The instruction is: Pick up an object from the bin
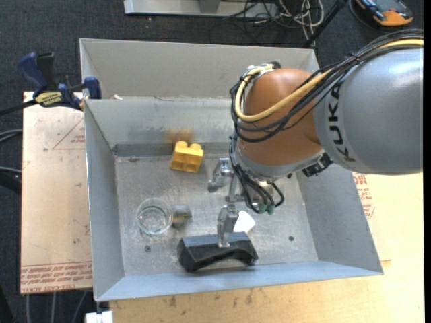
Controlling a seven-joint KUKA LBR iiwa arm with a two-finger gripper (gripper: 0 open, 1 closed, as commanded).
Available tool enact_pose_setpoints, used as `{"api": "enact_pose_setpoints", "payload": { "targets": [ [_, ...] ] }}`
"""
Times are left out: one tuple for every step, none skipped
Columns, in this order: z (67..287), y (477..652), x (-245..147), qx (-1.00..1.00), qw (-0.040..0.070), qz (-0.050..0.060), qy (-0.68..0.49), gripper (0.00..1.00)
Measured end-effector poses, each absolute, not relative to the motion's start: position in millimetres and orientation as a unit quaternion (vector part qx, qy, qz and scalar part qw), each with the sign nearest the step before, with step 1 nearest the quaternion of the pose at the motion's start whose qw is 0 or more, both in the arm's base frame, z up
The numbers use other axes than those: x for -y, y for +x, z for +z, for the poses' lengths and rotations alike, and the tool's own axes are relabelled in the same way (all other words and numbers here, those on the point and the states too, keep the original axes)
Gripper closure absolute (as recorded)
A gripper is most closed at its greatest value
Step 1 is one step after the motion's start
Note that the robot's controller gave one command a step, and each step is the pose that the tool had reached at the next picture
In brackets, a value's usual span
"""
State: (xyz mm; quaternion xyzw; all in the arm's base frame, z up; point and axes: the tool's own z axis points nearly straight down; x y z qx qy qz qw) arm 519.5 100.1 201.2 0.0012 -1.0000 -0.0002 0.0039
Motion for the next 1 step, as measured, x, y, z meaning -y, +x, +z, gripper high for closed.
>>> {"api": "enact_pose_setpoints", "payload": {
  "targets": [
    [205.2, 521.2, -99.6, 1.0, 0.0, -0.001, 0.0, 0.0]
  ]
}}
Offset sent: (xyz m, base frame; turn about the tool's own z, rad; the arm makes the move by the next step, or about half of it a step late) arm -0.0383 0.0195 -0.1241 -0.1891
